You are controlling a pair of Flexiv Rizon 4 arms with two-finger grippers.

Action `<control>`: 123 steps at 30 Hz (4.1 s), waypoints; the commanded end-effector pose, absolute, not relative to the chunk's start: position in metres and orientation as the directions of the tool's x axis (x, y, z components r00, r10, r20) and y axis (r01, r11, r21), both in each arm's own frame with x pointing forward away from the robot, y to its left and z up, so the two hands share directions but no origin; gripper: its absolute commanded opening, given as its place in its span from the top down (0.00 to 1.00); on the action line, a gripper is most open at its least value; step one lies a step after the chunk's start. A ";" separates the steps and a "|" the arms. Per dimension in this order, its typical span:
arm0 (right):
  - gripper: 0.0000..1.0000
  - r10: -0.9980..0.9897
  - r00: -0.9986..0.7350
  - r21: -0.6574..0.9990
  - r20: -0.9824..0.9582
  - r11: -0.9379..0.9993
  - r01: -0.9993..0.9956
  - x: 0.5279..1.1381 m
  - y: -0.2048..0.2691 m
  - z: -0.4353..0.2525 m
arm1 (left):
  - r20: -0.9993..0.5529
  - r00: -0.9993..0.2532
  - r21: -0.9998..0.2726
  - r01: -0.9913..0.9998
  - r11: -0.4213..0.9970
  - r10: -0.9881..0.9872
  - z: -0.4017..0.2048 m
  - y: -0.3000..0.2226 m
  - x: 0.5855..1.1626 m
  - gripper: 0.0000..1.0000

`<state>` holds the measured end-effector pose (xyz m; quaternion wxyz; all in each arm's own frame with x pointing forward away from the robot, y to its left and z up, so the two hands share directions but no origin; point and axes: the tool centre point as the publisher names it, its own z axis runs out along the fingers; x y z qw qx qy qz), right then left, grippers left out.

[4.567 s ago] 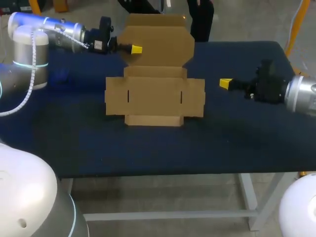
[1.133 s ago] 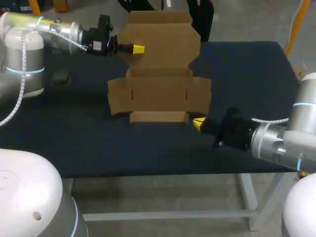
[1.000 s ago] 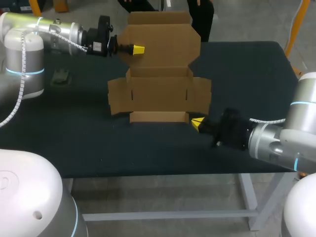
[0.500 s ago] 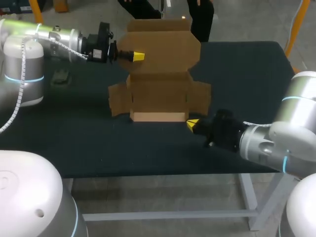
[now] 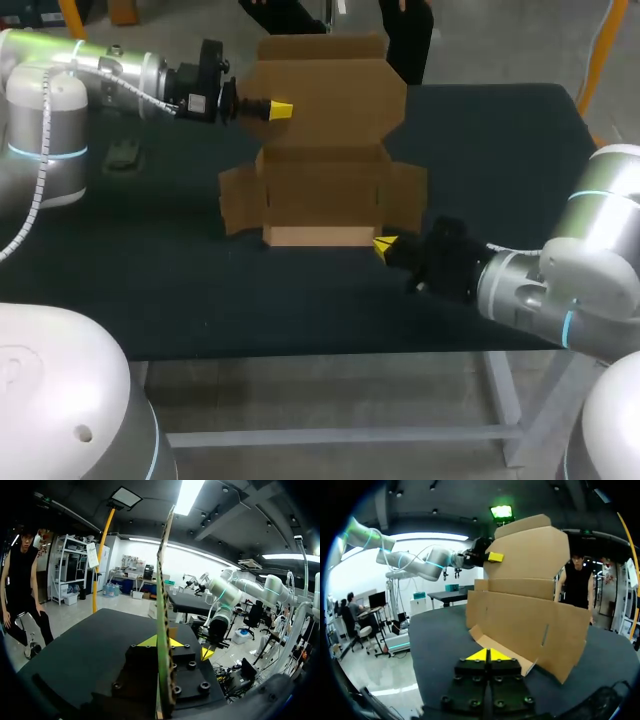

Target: Assemble the packaging by folding the flat box into shape, placing the metal phone stand inside, and closing the box properly

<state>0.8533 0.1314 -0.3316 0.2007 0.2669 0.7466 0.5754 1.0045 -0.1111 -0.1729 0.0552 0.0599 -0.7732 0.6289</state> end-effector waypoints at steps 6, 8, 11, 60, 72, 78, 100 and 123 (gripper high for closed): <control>1.00 0.688 -0.726 0.963 0.004 0.194 0.189 0.883 0.184 -0.359 | 0.162 -0.987 -0.966 -0.162 0.203 -0.018 -0.173 -0.110 1.006 1.00; 1.00 0.697 -0.717 0.961 0.014 0.189 0.203 0.887 0.190 -0.363 | 0.162 -0.987 -0.966 -0.162 0.203 -0.018 -0.173 -0.110 1.006 1.00; 1.00 0.712 -0.702 0.958 0.019 0.188 0.217 0.893 0.200 -0.369 | 0.162 -0.987 -0.966 -0.162 0.203 -0.018 -0.173 -0.110 1.006 1.00; 1.00 0.810 -0.586 0.918 -0.034 0.257 0.302 0.952 0.230 -0.426 | 0.162 -0.987 -0.966 -0.162 0.203 -0.018 -0.173 -0.110 1.006 1.00; 1.00 0.819 -0.574 0.918 -0.021 0.243 0.314 0.953 0.228 -0.430 | 0.162 -0.987 -0.966 -0.162 0.203 -0.018 -0.173 -0.110 1.006 1.00; 1.00 0.819 -0.574 0.918 -0.021 0.243 0.314 0.953 0.228 -0.430 | 0.153 -0.988 -0.966 -0.152 0.209 -0.015 -0.174 -0.110 1.000 1.00; 1.00 0.819 -0.574 0.918 -0.021 0.243 0.314 0.953 0.228 -0.430 | 0.097 -0.995 -0.966 -0.091 0.241 0.012 -0.186 -0.118 0.969 1.00; 1.00 0.819 -0.574 0.918 -0.021 0.243 0.314 0.953 0.228 -0.430 | -0.023 -0.998 -0.980 0.033 0.194 0.052 -0.201 -0.120 0.962 1.00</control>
